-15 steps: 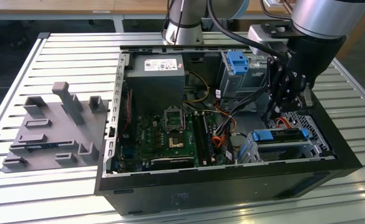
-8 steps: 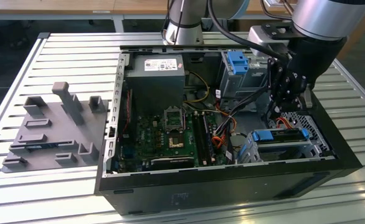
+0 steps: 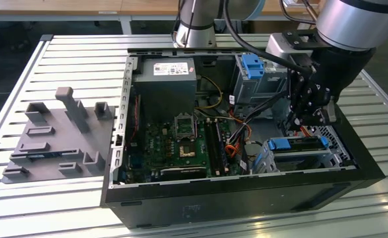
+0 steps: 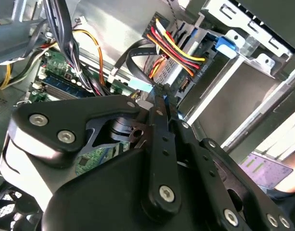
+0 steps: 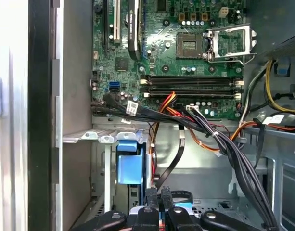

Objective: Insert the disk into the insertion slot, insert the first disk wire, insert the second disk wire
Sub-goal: 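Insert the second disk wire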

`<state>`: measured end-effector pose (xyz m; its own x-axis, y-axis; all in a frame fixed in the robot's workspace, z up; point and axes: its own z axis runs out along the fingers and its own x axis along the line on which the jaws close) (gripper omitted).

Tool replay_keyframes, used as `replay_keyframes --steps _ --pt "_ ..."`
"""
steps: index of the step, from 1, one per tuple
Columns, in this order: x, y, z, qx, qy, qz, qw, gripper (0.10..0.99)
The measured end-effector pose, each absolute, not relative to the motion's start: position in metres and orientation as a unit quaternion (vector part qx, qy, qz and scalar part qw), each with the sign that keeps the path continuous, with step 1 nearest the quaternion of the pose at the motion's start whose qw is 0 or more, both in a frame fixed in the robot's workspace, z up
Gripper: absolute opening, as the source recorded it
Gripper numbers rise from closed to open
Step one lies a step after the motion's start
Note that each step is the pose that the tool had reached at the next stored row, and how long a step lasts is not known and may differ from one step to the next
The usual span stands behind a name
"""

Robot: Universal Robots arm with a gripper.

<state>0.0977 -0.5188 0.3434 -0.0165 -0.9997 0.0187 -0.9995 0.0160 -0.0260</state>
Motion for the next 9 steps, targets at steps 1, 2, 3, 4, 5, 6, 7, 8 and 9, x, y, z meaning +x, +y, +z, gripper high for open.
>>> replay_keyframes --steps 1,2,3,4,5,6,7,8,9 --pt "0.098 -0.520 0.343 -0.701 0.713 -0.013 0.005 0.149" --pt "0.099 -0.521 0.343 -0.701 0.713 -0.010 0.007 0.149" --pt "0.100 -0.522 0.343 -0.701 0.713 -0.009 0.008 0.149" --pt "0.101 -0.524 0.343 -0.701 0.713 -0.008 0.009 0.149" --pt "0.101 -0.526 0.342 -0.701 0.713 -0.007 0.009 0.149" --pt "0.101 -0.529 0.342 -0.701 0.713 -0.007 0.010 0.149" --pt "0.101 -0.531 0.342 -0.701 0.713 -0.006 0.010 0.149" --pt "0.101 -0.534 0.342 -0.701 0.713 -0.006 0.010 0.149" --pt "0.101 -0.537 0.342 -0.701 0.713 -0.006 0.011 0.149"
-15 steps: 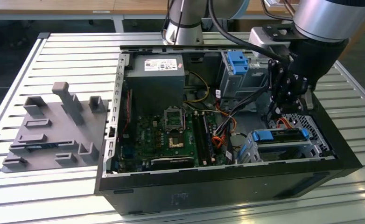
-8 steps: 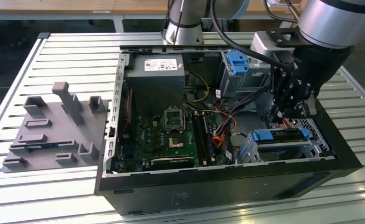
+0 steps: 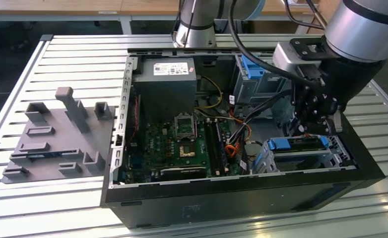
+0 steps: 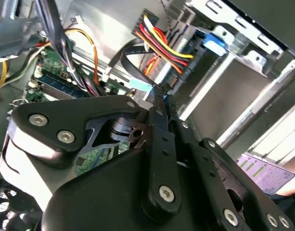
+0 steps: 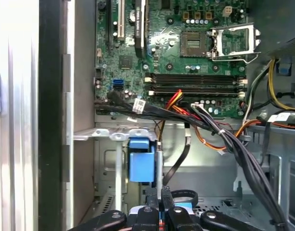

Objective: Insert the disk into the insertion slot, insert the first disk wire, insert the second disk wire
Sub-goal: 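Insert the second disk wire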

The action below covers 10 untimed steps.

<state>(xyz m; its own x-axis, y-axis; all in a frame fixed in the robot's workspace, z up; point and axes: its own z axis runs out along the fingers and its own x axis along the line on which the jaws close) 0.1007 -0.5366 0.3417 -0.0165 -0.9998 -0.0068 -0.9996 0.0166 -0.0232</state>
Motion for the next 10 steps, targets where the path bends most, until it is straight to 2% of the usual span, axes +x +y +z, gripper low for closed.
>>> replay_keyframes --steps 10 --pt "0.1053 -0.5410 0.3359 -0.697 0.717 -0.005 0.011 0.149"
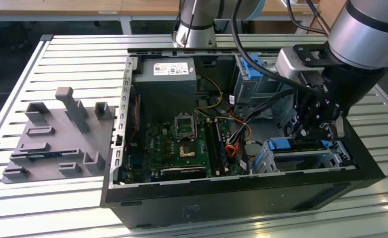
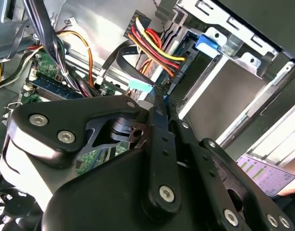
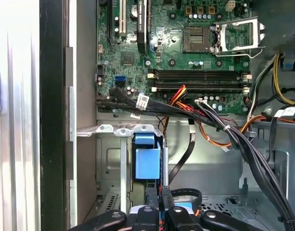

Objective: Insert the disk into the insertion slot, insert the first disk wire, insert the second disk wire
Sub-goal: 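Insert the second disk wire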

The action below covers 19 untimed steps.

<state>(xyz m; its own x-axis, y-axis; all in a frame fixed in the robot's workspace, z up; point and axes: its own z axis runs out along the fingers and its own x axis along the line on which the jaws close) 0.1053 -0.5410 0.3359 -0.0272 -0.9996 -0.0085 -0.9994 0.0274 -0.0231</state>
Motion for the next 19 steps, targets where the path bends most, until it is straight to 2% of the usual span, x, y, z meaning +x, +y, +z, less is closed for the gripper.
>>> replay_keyframes --steps 19 --pt "0.1082 -0.5447 0.3326 -0.690 0.724 -0.005 0.012 0.149"
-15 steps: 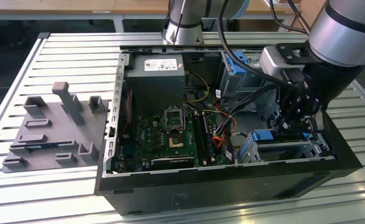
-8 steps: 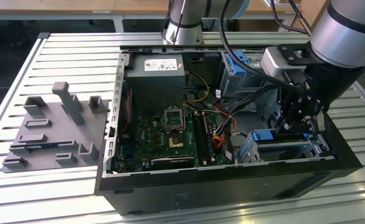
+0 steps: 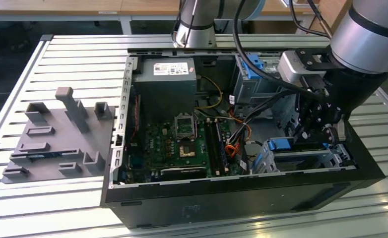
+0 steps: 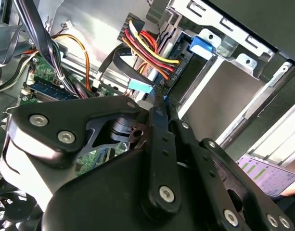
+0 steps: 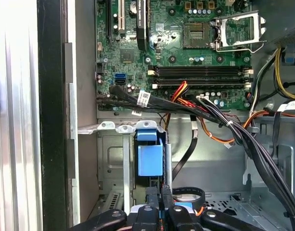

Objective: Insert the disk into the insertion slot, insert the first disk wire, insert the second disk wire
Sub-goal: 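Insert the second disk wire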

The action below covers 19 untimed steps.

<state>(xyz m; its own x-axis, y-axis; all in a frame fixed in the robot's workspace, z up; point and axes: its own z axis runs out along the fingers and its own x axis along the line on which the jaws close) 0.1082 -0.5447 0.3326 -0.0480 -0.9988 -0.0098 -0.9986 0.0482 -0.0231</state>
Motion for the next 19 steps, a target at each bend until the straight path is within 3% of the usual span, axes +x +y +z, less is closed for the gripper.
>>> replay_keyframes --steps 19 --pt "0.1084 -0.5448 0.3352 -0.678 0.735 -0.002 0.012 0.149"
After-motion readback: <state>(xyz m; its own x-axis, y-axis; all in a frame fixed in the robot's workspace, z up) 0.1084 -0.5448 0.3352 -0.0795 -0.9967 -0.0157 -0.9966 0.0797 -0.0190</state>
